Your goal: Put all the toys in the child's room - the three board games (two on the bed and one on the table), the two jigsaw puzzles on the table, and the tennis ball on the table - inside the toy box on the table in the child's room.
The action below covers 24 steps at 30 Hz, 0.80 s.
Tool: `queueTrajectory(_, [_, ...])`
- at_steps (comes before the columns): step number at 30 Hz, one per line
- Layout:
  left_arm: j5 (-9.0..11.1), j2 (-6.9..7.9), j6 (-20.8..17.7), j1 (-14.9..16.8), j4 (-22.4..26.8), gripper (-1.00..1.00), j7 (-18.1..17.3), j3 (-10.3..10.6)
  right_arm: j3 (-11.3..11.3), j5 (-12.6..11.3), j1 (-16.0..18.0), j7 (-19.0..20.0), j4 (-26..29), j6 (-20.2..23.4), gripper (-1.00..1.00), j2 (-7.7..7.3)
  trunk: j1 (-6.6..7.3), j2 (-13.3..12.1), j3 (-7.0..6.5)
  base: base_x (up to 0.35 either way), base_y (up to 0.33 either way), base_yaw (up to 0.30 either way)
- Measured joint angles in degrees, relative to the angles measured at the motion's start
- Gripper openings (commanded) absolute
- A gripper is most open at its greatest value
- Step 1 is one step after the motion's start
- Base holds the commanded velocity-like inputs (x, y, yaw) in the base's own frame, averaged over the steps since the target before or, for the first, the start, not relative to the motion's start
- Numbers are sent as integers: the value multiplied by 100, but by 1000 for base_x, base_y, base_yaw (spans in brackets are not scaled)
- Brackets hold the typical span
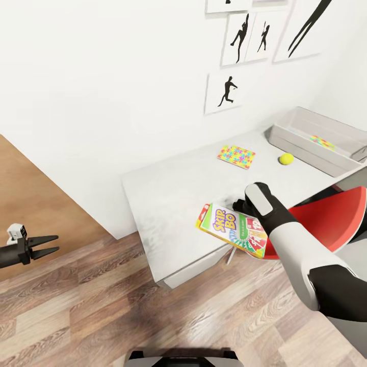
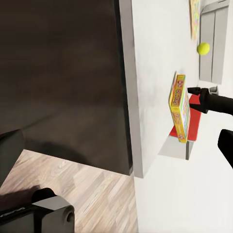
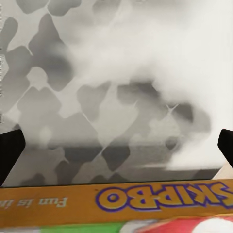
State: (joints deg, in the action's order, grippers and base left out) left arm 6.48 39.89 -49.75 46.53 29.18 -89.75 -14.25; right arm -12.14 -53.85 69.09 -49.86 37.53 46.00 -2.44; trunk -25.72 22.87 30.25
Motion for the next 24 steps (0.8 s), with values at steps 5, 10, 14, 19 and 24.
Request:
queueTrajectory(5, [-1, -3, 0, 0, -1, 100, 0, 0, 16, -67, 111, 5, -184, -54, 100, 6, -1, -1, 0, 0, 0, 0])
queueTrajectory(10, [-1, -9, 0, 0, 0, 100, 0, 1, 20, 47, 315, -21, 34, -11, 100, 3, -3, -4, 1, 0, 0, 0])
queueTrajectory(14, [-2, -13, 0, -4, 0, 100, 0, 1, 23, 43, 404, -60, 359, 33, 100, -1, -3, -4, 1, 0, 0, 0])
queueTrajectory(19, [-1, -16, 0, -1, 0, 100, 0, 1, 25, 26, 508, -69, 497, 61, 100, -9, -3, -4, 1, 0, 0, 0])
queueTrajectory(24, [0, -17, 0, 0, 0, 100, 0, 1, 31, 11, 578, -69, 538, 67, 100, -5, -3, -4, 1, 0, 0, 0])
